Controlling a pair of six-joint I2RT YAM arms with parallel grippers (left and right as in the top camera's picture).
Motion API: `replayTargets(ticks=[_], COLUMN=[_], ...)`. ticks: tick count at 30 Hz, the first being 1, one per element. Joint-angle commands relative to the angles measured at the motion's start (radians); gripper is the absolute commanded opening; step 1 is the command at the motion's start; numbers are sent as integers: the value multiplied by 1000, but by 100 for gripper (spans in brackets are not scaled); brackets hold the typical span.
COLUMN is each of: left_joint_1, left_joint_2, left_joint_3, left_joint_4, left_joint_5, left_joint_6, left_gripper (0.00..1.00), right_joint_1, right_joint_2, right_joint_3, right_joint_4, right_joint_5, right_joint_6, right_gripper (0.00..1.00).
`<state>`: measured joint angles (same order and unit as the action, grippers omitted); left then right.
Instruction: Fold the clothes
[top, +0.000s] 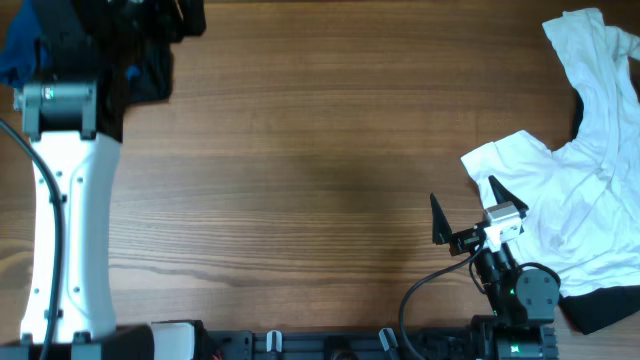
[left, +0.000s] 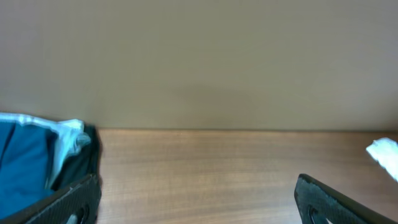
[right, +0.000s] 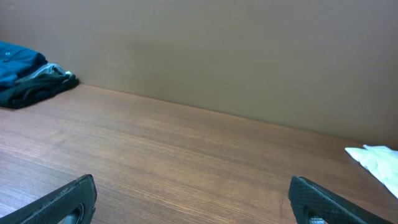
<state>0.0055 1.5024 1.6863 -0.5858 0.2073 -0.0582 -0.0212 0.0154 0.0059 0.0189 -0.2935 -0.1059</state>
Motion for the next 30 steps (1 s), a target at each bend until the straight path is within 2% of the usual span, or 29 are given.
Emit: replayTargets(ticks=[1,7,11,21,30], left_joint_1=[-1,6,6,6,6], left_joint_2=[-127,-365,-563,-983,-1305], left_joint_3=[-166,-491,-794,-1324,-1534], left_joint_4=[62,231,376,598,627], left_joint_5=[1,2,2,-24,-60], left_joint_6=[1,1,1,2,2], left_gripper=[100,100,100,100,100], right_joint_1=[5,5,5,5,5], right_joint_2=[-11,-11,-11,-11,-11], right_joint_3=[-1,-1,-1,-1,-1], right_joint_4=[4,4,4,4,4], right_joint_5=[13,13,13,13,13], right_joint_6=[1,2,1,1,1], right_gripper=[100,100,100,100,100])
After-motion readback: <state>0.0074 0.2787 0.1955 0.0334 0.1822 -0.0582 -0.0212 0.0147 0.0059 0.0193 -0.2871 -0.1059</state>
